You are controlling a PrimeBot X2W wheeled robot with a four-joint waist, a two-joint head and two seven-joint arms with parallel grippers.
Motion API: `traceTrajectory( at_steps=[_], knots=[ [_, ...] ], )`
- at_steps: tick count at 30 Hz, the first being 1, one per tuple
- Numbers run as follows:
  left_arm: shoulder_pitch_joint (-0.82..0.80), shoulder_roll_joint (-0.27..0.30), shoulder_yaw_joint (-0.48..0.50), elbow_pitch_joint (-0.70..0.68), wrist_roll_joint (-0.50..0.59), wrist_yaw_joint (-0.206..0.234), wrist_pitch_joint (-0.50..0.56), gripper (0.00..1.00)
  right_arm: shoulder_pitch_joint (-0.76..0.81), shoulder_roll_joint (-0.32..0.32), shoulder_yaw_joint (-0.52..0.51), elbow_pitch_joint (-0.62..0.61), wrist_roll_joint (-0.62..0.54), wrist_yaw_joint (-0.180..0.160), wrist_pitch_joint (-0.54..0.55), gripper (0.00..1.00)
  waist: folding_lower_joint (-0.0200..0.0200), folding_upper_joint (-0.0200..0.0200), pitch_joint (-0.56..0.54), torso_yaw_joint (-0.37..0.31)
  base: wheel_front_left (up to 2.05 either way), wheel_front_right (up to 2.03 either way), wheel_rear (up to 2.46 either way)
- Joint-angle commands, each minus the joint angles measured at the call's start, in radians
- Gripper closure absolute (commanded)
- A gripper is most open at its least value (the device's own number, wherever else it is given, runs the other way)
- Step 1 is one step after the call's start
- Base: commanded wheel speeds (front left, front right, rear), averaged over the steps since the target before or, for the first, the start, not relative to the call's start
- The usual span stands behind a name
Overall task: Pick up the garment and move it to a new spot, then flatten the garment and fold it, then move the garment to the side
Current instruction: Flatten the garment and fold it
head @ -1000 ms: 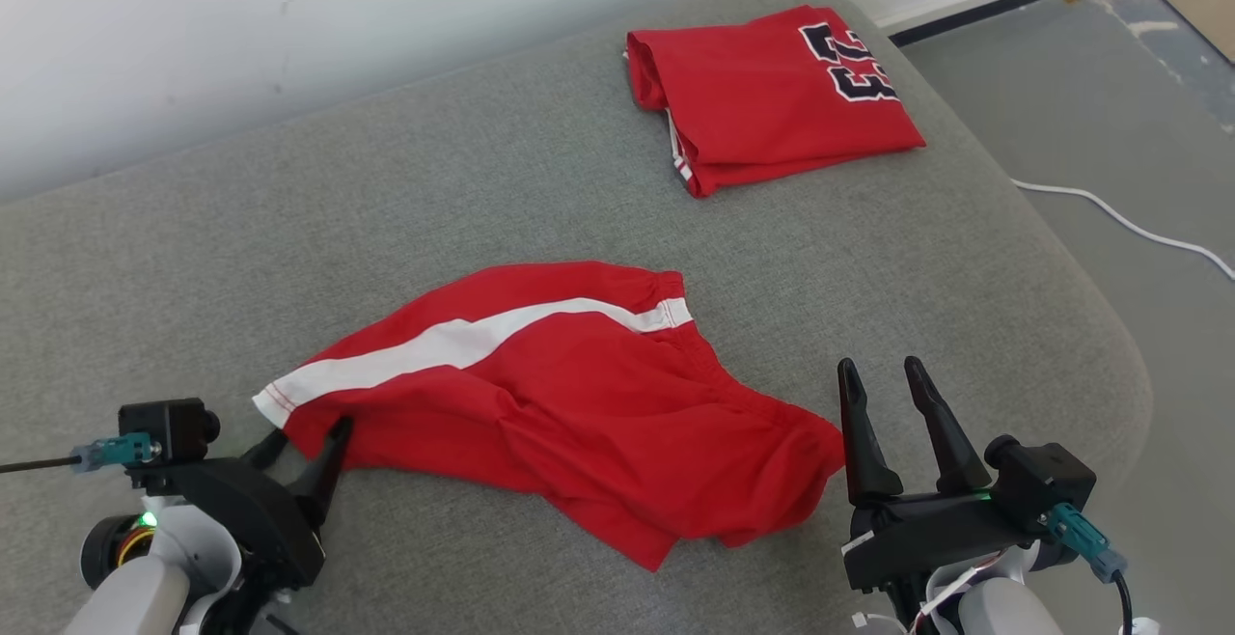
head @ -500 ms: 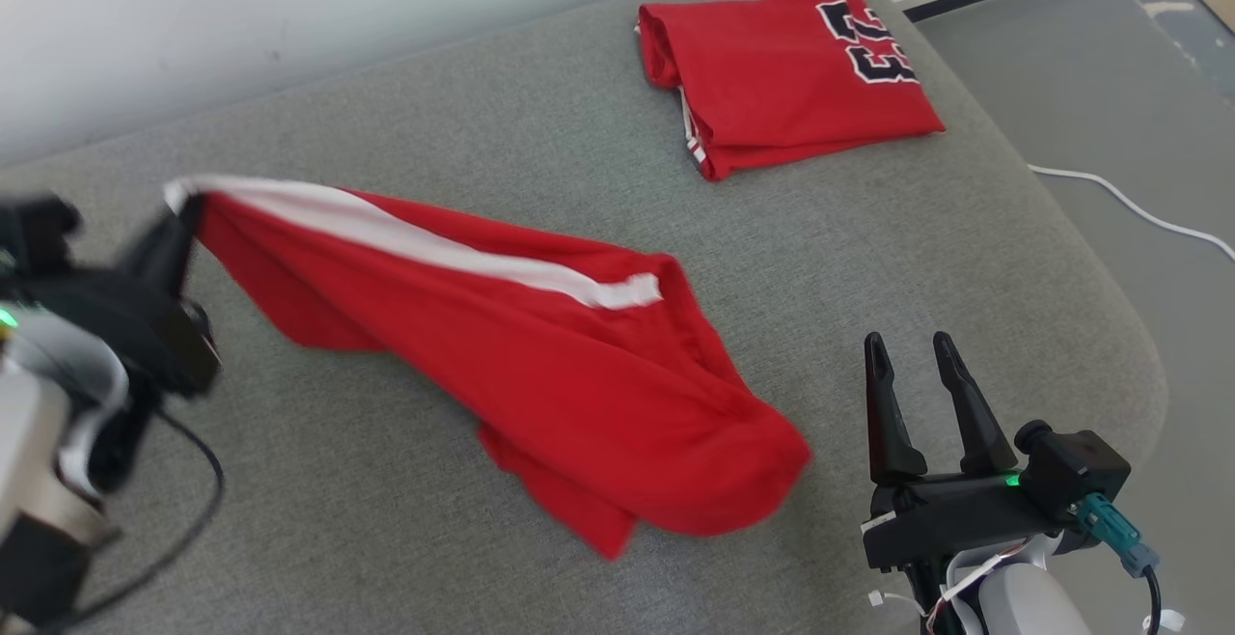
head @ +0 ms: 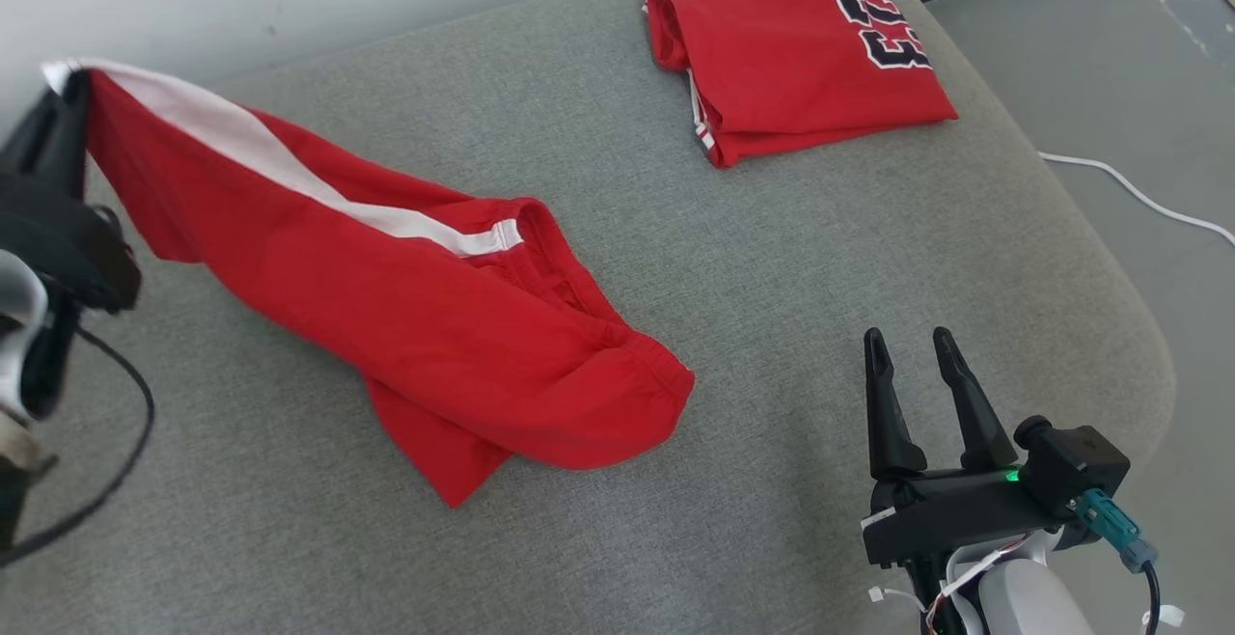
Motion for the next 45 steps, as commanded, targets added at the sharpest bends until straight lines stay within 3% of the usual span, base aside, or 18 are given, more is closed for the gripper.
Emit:
traceTrajectory(
  at_steps=[1, 8, 12, 20, 27, 35, 45],
  knots=[
    [0.019, -0.010, -0.004, 0.015, 0.012, 0.001, -0.021, 0.00, -0.002, 0.003, -0.002, 0.003, -0.010, -0.002, -0.004, 0.00, 0.0000, -0.0002, -0.005, 0.007, 0.00, 0.00, 0.00],
    [0.099, -0.049, -0.007, 0.067, -0.008, -0.003, -0.117, 0.00, 0.022, 0.003, -0.022, 0.018, -0.037, -0.002, -0.004, 0.00, 0.0000, -0.0002, -0.069, 0.064, 0.00, 0.00, 0.00],
    [0.173, -0.049, 0.001, 0.047, 0.009, 0.023, -0.171, 0.00, 0.038, 0.003, -0.027, 0.026, -0.051, -0.002, -0.004, 0.00, 0.0000, -0.0002, -0.111, 0.105, 0.00, 0.00, 0.00],
    [0.338, -0.129, 0.049, -0.154, 0.035, 0.105, -0.196, 0.00, 0.079, 0.002, -0.065, 0.021, -0.077, -0.002, 0.001, 0.00, 0.0000, -0.0002, -0.158, 0.195, 0.00, 0.00, 0.00],
    [0.449, -0.222, -0.017, -0.307, 0.075, 0.148, -0.191, 0.00, 0.089, 0.003, -0.080, -0.011, -0.073, -0.002, 0.012, 0.00, 0.0000, -0.0002, -0.142, 0.229, 0.00, 0.00, 0.00],
    [0.481, -0.337, -0.142, -0.255, 0.099, 0.114, -0.176, 0.00, 0.095, 0.002, -0.089, -0.021, -0.079, -0.002, 0.026, 0.00, 0.0000, -0.0002, -0.124, 0.218, 0.00, 0.00, 0.00],
    [0.471, -0.403, -0.224, -0.067, 0.126, 0.078, -0.167, 0.00, 0.081, 0.002, -0.087, -0.020, -0.059, -0.002, 0.023, 0.00, 0.0000, -0.0002, -0.095, 0.153, 0.00, 0.00, 0.00]
  ],
)
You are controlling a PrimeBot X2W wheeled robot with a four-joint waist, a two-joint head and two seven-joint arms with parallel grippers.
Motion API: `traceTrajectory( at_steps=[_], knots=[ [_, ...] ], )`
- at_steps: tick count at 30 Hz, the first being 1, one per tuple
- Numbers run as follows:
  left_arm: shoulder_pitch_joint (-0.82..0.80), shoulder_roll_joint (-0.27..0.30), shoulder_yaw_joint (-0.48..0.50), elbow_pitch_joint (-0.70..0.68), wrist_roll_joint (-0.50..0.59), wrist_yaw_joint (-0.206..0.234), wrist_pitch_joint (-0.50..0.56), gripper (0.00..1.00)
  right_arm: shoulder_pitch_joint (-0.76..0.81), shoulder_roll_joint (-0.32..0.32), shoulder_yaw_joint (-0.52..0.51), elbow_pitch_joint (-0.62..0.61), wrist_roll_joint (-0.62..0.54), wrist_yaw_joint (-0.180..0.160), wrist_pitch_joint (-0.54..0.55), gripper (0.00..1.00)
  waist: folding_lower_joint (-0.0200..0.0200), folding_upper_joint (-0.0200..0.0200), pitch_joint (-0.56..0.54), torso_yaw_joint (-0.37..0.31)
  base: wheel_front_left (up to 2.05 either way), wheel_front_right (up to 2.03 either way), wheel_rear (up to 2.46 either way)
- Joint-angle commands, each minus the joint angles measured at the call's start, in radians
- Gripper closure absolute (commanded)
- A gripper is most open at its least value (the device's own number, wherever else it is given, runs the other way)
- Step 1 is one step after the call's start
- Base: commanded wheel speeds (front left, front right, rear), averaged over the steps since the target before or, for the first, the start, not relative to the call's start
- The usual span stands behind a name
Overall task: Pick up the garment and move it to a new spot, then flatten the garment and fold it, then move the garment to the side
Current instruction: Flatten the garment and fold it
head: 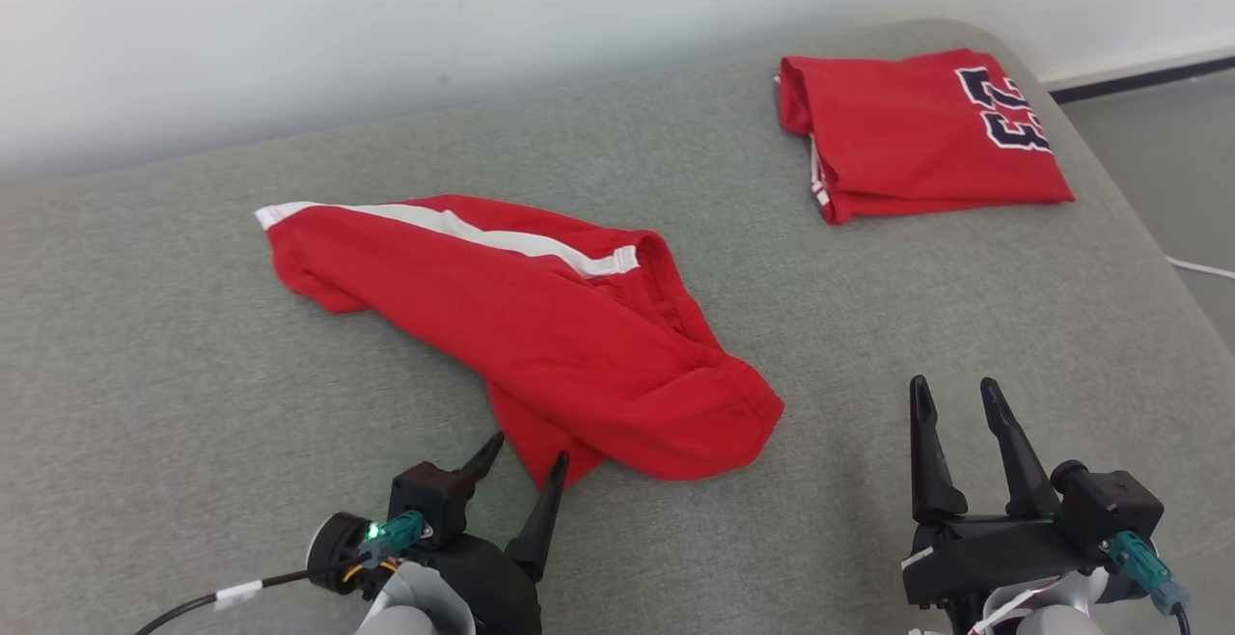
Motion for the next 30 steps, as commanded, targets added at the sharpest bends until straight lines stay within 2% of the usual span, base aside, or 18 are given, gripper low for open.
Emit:
traceTrajectory(
  at_steps=[1, 5, 6, 7, 11, 15, 22, 30],
  knots=[
    [-0.004, -0.004, -0.005, 0.013, 0.012, -0.004, -0.005, 0.00, -0.003, 0.002, 0.000, 0.002, 0.004, -0.002, -0.002, 0.00, 0.0001, 0.0000, 0.014, -0.019, 0.00, 0.00, 0.00],
    [-0.035, -0.026, -0.012, 0.118, 0.012, -0.016, -0.012, 0.00, -0.004, 0.002, -0.003, 0.003, 0.007, -0.002, -0.010, 0.00, 0.0001, 0.0000, 0.024, -0.037, 0.00, 0.00, 0.00],
    [-0.038, -0.033, -0.013, 0.136, 0.007, -0.019, -0.012, 0.62, -0.006, 0.002, -0.004, 0.004, 0.008, -0.002, -0.011, 0.00, 0.0001, 0.0000, 0.025, -0.039, 0.00, 0.00, 0.00],
    [-0.046, -0.037, -0.016, 0.150, 0.013, -0.025, -0.014, 1.00, -0.007, 0.002, -0.006, 0.005, 0.007, -0.002, -0.011, 0.00, 0.0001, 0.0000, 0.024, -0.039, 0.00, 0.00, 0.00],
    [-0.065, -0.046, 0.008, 0.159, 0.008, -0.024, -0.027, 1.00, 0.004, 0.002, -0.023, 0.004, -0.004, -0.002, -0.012, 0.00, 0.0001, 0.0000, 0.005, -0.018, 0.00, 0.00, 0.00],
    [-0.050, -0.019, 0.047, 0.103, 0.020, -0.005, -0.033, 1.00, 0.028, 0.002, -0.032, 0.008, -0.009, -0.002, -0.014, 0.00, 0.0001, 0.0000, -0.033, 0.029, 0.00, 0.00, 0.00],
    [0.062, 0.068, 0.088, -0.097, 0.022, 0.055, -0.015, 1.00, 0.061, 0.002, -0.032, 0.019, -0.002, -0.002, -0.007, 0.00, 0.0001, 0.0000, -0.107, 0.121, 0.00, 0.00, 0.00],
    [0.291, 0.152, 0.112, -0.320, -0.037, 0.148, 0.079, 1.00, 0.073, 0.002, -0.021, 0.015, -0.001, -0.002, 0.003, 0.00, 0.0001, 0.0000, -0.133, 0.164, 0.00, 0.00, 0.00]
  ],
)
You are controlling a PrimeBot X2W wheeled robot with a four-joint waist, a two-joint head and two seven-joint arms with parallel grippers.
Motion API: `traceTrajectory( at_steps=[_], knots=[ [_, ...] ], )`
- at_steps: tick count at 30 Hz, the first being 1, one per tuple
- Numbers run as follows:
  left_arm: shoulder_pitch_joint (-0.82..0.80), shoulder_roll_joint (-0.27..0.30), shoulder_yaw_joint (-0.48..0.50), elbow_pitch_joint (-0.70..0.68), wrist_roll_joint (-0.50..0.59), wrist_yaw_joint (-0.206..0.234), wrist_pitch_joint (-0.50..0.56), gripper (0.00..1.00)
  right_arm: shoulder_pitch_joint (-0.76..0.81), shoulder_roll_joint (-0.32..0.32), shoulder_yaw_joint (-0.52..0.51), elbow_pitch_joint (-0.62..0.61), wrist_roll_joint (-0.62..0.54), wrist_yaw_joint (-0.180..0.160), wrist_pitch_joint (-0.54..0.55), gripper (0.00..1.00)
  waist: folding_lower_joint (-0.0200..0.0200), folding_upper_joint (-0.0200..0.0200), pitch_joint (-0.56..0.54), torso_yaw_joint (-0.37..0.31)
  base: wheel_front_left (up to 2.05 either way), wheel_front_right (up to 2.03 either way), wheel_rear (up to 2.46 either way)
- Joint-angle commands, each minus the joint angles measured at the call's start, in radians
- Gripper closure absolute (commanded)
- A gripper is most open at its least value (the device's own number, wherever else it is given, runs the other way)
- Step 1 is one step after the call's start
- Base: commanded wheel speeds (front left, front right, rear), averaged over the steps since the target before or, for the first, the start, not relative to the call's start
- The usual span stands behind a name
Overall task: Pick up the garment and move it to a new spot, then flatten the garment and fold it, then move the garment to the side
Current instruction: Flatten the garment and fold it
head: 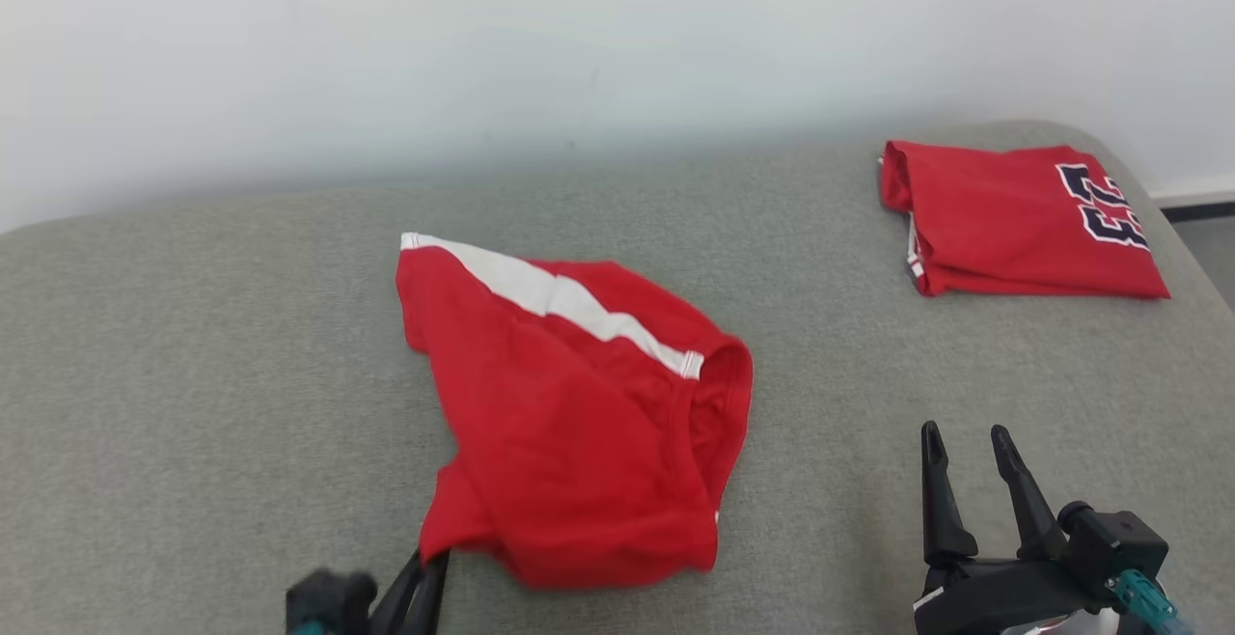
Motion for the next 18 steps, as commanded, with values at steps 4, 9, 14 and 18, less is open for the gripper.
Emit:
traceTrajectory(
  at_steps=[4, 9, 14, 18],
  knots=[
    [0.121, 0.026, 0.006, -0.014, -0.023, 0.036, 0.007, 1.00, 0.022, 0.001, 0.002, -0.005, -0.007, -0.002, 0.007, 0.00, 0.0000, 0.0000, -0.033, 0.038, 0.00, 0.00, 0.00],
    [0.135, 0.023, 0.010, -0.004, -0.022, 0.045, -0.020, 0.00, 0.031, 0.001, -0.004, -0.012, -0.014, -0.002, 0.017, 0.00, 0.0000, 0.0000, -0.040, 0.044, 0.00, 0.00, 0.00],
    [0.110, 0.025, 0.047, -0.081, -0.007, 0.061, -0.075, 0.00, 0.039, 0.001, -0.015, -0.026, -0.019, -0.002, 0.025, 0.00, 0.0000, 0.0000, -0.047, 0.056, 0.00, 0.00, 0.00],
    [0.104, 0.049, 0.094, -0.173, 0.026, 0.089, -0.094, 0.00, 0.046, 0.001, -0.019, -0.036, -0.022, -0.002, 0.033, 0.00, 0.0000, 0.0000, -0.055, 0.064, 0.00, 0.00, 0.00]
  ],
)
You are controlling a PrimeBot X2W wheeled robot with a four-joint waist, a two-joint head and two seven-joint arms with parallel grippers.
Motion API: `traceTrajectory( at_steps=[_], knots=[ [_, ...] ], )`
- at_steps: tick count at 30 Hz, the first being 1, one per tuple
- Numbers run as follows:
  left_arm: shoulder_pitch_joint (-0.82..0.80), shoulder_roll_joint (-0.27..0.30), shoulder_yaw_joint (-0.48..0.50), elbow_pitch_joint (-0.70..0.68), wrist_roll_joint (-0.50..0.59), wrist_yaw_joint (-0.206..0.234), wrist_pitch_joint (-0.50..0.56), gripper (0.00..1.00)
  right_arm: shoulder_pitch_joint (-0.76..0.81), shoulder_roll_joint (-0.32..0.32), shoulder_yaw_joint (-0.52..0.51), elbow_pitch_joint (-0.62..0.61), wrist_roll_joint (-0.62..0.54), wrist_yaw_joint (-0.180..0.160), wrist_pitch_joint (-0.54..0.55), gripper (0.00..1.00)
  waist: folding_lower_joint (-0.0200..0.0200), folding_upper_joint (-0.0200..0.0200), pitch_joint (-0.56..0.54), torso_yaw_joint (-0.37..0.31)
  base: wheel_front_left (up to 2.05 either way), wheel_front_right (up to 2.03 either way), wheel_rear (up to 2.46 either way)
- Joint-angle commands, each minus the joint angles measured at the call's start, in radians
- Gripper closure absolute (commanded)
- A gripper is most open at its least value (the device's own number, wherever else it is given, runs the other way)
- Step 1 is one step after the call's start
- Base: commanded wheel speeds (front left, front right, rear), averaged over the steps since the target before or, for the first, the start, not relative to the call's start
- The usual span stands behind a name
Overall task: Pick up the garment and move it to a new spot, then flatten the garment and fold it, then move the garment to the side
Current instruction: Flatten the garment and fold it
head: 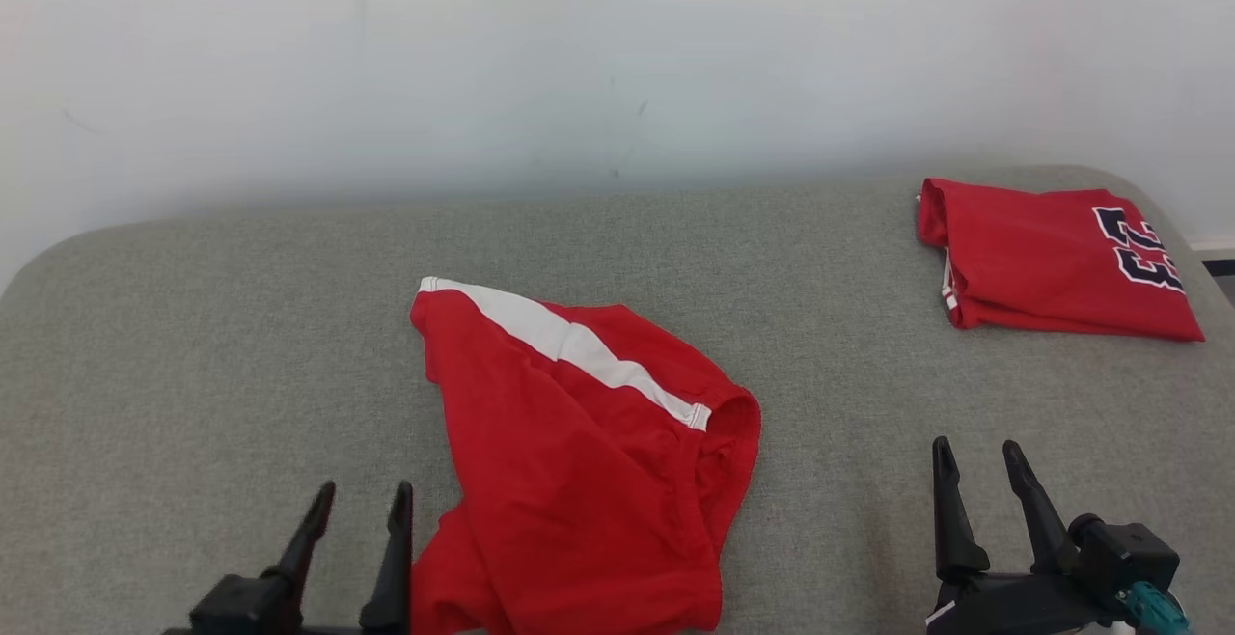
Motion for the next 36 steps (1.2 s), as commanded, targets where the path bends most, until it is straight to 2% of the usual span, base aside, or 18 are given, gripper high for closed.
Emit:
traceTrajectory(
  at_steps=[1, 8, 12, 14, 17, 20, 23, 26, 30, 33, 36],
  knots=[
    [-0.003, 0.010, 0.015, -0.026, 0.014, 0.012, -0.008, 0.00, 0.011, 0.001, -0.002, -0.004, -0.005, -0.002, 0.002, 0.00, 0.0001, 0.0000, -0.004, 0.004, 0.00, 0.00, 0.00],
    [0.025, 0.075, 0.129, -0.126, 0.070, 0.068, -0.016, 0.00, 0.016, 0.002, 0.024, -0.016, -0.007, -0.002, 0.019, 0.00, 0.0001, 0.0000, -0.012, 0.019, 0.00, 0.00, 0.00],
    [0.059, 0.123, 0.177, -0.160, 0.121, 0.075, -0.016, 0.00, 0.018, 0.001, 0.038, -0.015, 0.007, -0.002, 0.026, 0.00, 0.0001, 0.0000, -0.011, 0.029, 0.00, 0.00, 0.00],
    [0.076, 0.126, 0.207, -0.176, 0.126, 0.071, -0.016, 0.00, 0.021, 0.002, 0.055, -0.010, 0.014, -0.002, 0.031, 0.00, 0.0001, 0.0000, -0.010, 0.034, 0.00, 0.00, 0.00],
    [0.111, 0.116, 0.267, -0.190, 0.121, 0.050, -0.015, 0.00, 0.028, 0.001, 0.098, 0.004, 0.026, -0.002, 0.052, 0.00, 0.0001, 0.0000, -0.007, 0.041, 0.00, 0.00, 0.00],
    [0.139, 0.066, 0.350, -0.207, 0.116, 0.033, -0.015, 0.00, 0.028, 0.001, 0.151, 0.024, 0.044, -0.002, 0.076, 0.00, 0.0001, 0.0000, -0.003, 0.049, 0.00, 0.00, 0.00],
    [0.163, 0.008, 0.404, -0.192, 0.127, -0.007, -0.016, 0.00, 0.022, 0.001, 0.211, 0.051, 0.064, -0.002, 0.112, 0.00, 0.0001, 0.0000, 0.000, 0.060, 0.00, 0.00, 0.00],
    [0.176, -0.045, 0.436, -0.159, 0.149, -0.057, -0.016, 0.00, 0.001, 0.001, 0.263, 0.078, 0.080, -0.002, 0.146, 0.00, 0.0001, 0.0000, 0.001, 0.070, 0.00, 0.00, 0.00],
    [0.176, -0.085, 0.448, -0.108, 0.195, -0.115, -0.016, 0.00, -0.026, 0.001, 0.316, 0.125, 0.096, -0.002, 0.199, 0.00, 0.0001, 0.0000, 0.000, 0.083, 0.00, 0.00, 0.00],
    [0.170, -0.097, 0.457, -0.066, 0.229, -0.154, -0.016, 0.00, -0.044, 0.001, 0.351, 0.163, 0.106, -0.002, 0.227, 0.00, 0.0001, 0.0000, -0.001, 0.093, 0.00, 0.00, 0.00],
    [0.161, -0.104, 0.463, -0.039, 0.245, -0.169, -0.016, 0.00, -0.058, -0.003, 0.360, 0.191, 0.108, -0.002, 0.244, 0.00, 0.0001, 0.0000, -0.001, 0.101, 0.00, 0.00, 0.00]
  ],
)
